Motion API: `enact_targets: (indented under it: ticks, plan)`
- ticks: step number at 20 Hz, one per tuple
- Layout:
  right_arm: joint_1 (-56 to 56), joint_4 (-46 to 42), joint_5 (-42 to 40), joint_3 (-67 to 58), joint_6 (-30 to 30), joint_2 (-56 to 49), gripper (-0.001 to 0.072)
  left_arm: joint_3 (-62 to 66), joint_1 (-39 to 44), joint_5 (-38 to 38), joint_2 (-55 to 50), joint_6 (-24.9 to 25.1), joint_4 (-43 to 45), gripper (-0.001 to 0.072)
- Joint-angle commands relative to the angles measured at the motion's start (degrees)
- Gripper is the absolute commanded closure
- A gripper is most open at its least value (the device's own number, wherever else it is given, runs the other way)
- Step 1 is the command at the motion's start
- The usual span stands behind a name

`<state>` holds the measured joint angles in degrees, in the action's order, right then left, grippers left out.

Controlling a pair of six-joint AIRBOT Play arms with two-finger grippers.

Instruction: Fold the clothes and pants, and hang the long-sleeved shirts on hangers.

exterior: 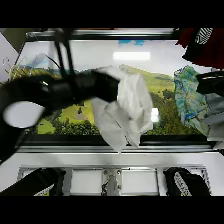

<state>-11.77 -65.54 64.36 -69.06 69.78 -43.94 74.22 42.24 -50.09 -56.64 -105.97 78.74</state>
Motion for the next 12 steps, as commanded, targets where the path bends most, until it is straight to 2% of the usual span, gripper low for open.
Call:
enact_targets:
  ticks: [1, 4, 5, 6, 7, 8, 9, 11, 12]
  plan:
    - [2.6, -3.8, 8.0, 1.2, 2.9, -2.0, 0.0691, -22.5, -0.3, 4.9, 1.8, -5.3, 2.2, 0.0684]
    - [10.7, -7.8, 8.2, 6.1, 13.7, -2.1, 0.0690, -32.6, -2.9, 6.5, 1.8, -9.7, 2.0, 0.0684]
    - [13.7, -8.2, 8.1, 8.3, 15.8, -2.3, 0.0689, -33.8, -3.7, 6.5, 2.0, -9.6, 1.1, 0.0684]
    - [17.0, -7.6, 8.1, 10.7, 17.3, -2.7, 0.0652, -34.6, -4.9, 6.6, 2.5, -9.6, 0.6, 0.0684]
    - [20.0, -6.0, 7.8, 13.1, 18.6, -3.3, 0.0383, -34.9, -5.6, 6.6, 3.0, -9.6, 0.6, 0.0684]
    - [23.1, -3.6, 6.6, 15.6, 20.0, -4.4, 0.0078, -34.9, -6.3, 6.7, 3.7, -9.6, 0.7, 0.0684]
    - [26.2, -1.7, 4.9, 17.6, 21.8, -5.9, 0.0085, -34.9, -7.1, 6.8, 4.3, -9.6, 0.7, 0.0684]
    - [33.2, -1.3, 0.2, 20.3, 25.2, -9.1, 0.0203, -34.9, -8.9, 6.6, 5.5, -9.6, 0.7, 0.0684]
    - [37.0, -1.3, -3.1, 21.0, 27.1, -11.1, 0.0211, -34.9, -9.7, 6.6, 6.1, -9.5, 0.7, 0.0684]
